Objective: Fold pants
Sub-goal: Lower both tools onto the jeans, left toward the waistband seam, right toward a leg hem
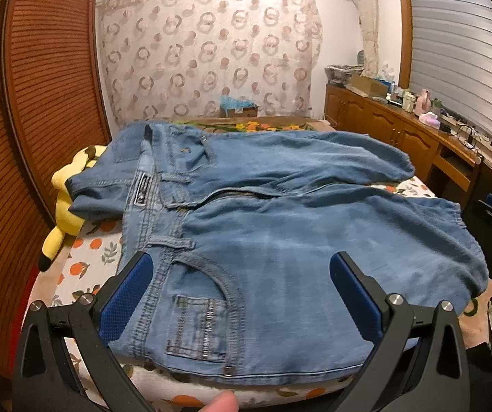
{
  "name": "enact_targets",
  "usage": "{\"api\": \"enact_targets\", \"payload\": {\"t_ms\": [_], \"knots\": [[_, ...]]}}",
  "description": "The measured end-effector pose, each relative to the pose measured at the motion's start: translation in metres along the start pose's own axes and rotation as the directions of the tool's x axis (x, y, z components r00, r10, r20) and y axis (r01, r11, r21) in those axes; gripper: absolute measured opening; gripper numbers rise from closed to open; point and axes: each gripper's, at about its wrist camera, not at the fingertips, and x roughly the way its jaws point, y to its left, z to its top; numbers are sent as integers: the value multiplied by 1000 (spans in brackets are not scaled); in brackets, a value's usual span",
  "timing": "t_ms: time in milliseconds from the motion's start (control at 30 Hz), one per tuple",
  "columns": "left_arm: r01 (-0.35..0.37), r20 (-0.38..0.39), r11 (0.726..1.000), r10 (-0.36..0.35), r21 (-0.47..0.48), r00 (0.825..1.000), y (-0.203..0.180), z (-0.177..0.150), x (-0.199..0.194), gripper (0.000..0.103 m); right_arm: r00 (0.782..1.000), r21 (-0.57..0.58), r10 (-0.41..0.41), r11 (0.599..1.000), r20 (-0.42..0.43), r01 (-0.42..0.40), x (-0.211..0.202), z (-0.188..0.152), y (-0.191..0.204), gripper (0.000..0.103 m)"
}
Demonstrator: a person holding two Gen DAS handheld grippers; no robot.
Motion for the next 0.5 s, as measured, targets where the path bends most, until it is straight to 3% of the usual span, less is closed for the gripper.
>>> {"api": "enact_targets", "payload": {"t_ms": [267,500], "knots": [[-26,-51,999,24,-38,998,39,-15,18,102,996,-10,-62,998,-63,61,-1,-1,5,91],[-71,-107,995,63,-70,992,74,-32,29,90,988,-11,-105,994,-109,105,-8,0,11,91]]}}
